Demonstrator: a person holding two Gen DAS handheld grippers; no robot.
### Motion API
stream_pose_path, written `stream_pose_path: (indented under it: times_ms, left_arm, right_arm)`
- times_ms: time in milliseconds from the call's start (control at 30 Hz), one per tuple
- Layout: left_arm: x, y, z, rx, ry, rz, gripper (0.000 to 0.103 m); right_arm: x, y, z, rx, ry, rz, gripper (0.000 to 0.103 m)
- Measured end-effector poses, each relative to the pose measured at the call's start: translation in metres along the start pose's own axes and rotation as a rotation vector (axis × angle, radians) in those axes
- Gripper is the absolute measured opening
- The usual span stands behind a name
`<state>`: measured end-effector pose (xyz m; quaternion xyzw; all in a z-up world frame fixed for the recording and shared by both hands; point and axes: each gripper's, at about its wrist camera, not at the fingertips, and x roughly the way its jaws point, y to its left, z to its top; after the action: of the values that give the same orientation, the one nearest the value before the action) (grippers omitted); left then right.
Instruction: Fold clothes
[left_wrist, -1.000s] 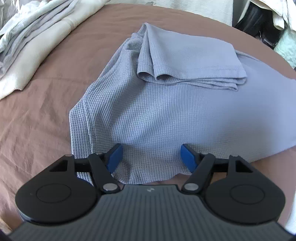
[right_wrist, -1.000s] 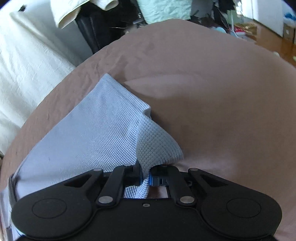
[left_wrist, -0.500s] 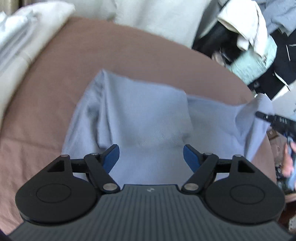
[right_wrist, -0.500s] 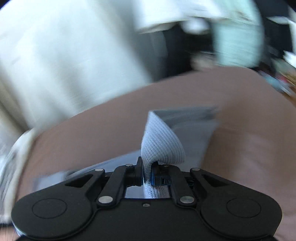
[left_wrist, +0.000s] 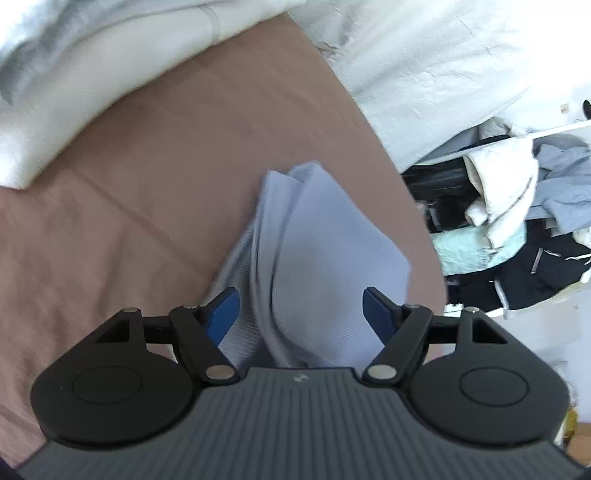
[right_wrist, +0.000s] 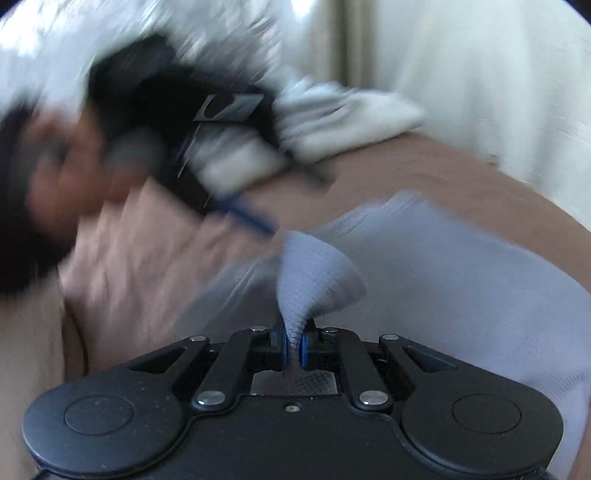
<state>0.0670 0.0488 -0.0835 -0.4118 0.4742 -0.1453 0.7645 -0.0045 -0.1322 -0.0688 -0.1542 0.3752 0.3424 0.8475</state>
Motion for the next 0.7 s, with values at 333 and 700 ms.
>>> stream_pose_path:
  times_ms: [333,700]
  left_arm:
    - [0.016,-0.015,-0.006,0.048,0.053,-0.049,0.073]
    - [0.014,-0.001,-0.001,0.028,0.019,-0.02,0.073]
  right_arm:
    - [0.031,0.023,0.023,-0.161,0.003,-0.018,0.018]
    - [0.026,0.026,-0.001,-0.005,-0.043,0.038,0.021]
